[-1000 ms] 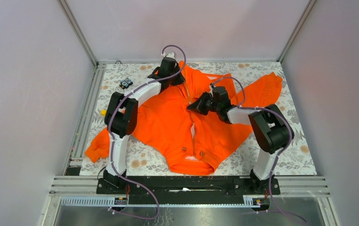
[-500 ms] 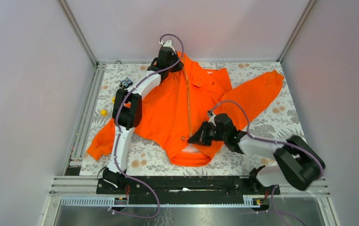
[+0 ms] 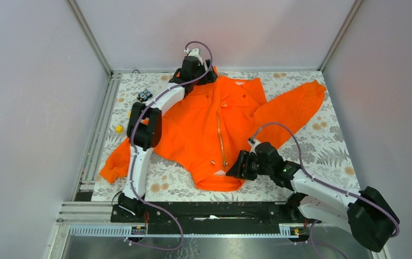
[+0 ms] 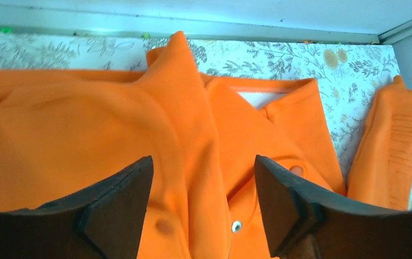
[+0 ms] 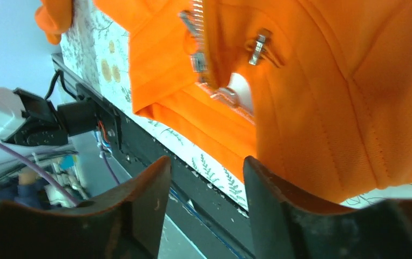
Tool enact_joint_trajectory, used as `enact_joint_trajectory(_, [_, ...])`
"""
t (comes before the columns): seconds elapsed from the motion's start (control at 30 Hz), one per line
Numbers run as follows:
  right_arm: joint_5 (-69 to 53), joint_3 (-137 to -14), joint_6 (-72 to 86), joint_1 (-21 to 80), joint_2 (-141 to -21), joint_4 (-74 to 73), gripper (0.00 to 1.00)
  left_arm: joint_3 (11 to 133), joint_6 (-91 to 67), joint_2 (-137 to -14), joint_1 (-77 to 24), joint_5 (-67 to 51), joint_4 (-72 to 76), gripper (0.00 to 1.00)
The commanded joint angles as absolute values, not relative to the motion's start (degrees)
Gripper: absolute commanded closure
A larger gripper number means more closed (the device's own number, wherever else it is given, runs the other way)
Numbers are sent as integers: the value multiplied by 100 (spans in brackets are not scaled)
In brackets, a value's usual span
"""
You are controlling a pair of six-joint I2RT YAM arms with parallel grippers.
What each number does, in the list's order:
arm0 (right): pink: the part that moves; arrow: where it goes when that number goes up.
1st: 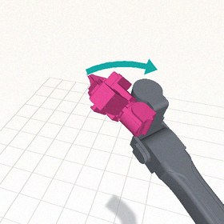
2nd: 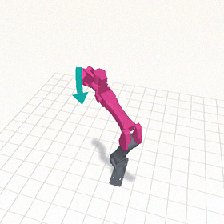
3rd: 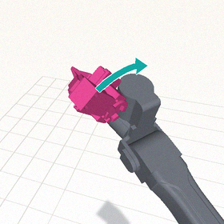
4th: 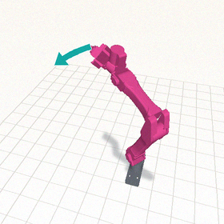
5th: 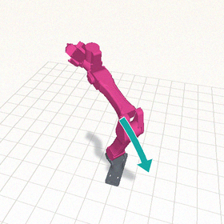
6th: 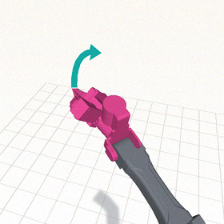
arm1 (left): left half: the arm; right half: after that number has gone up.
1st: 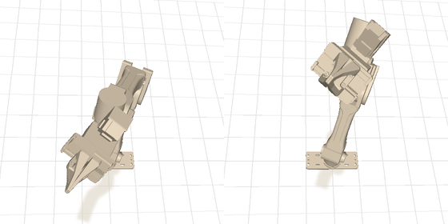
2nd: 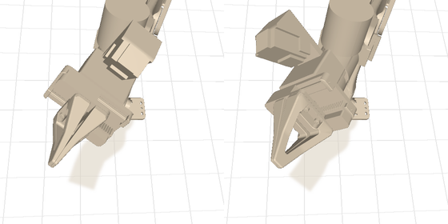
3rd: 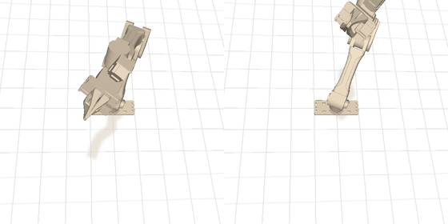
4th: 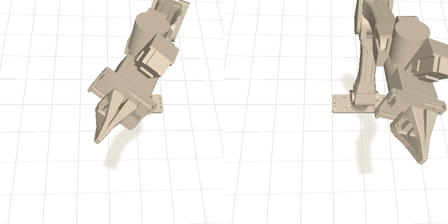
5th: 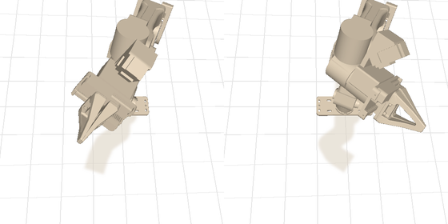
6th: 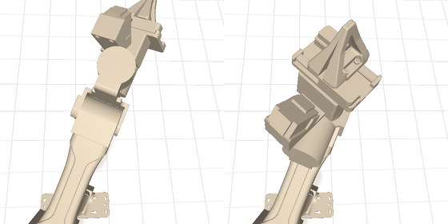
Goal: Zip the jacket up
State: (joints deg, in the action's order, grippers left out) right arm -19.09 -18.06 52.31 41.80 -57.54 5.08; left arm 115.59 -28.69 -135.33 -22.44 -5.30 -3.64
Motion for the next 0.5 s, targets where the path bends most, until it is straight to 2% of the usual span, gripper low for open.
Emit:
enact_joint_trajectory(0.0, [-1261,-2950,3833,4239,-5119,-850,32,10684,-2626,-11998,-2160,-706,-83,24])
enact_joint_trajectory(0.07, [-756,-3488,3295,4237,-4982,-1404,21,9924,-2526,-11138,-2154,-1079,-141,20])
enact_joint_trajectory(0.13, [-169,-4074,2781,4243,-4930,-1912,13,9281,-2497,-10321,-2162,-1349,-179,3])
enact_joint_trajectory(0.23, [733,-5012,2006,4235,-4886,-2468,1,8550,-2451,-9142,-2167,-1706,-424,1])
enact_joint_trajectory(0.47, [3082,-7088,849,4231,-4894,-2974,0,7775,-2030,-6736,-2161,-1769,-1333,1])
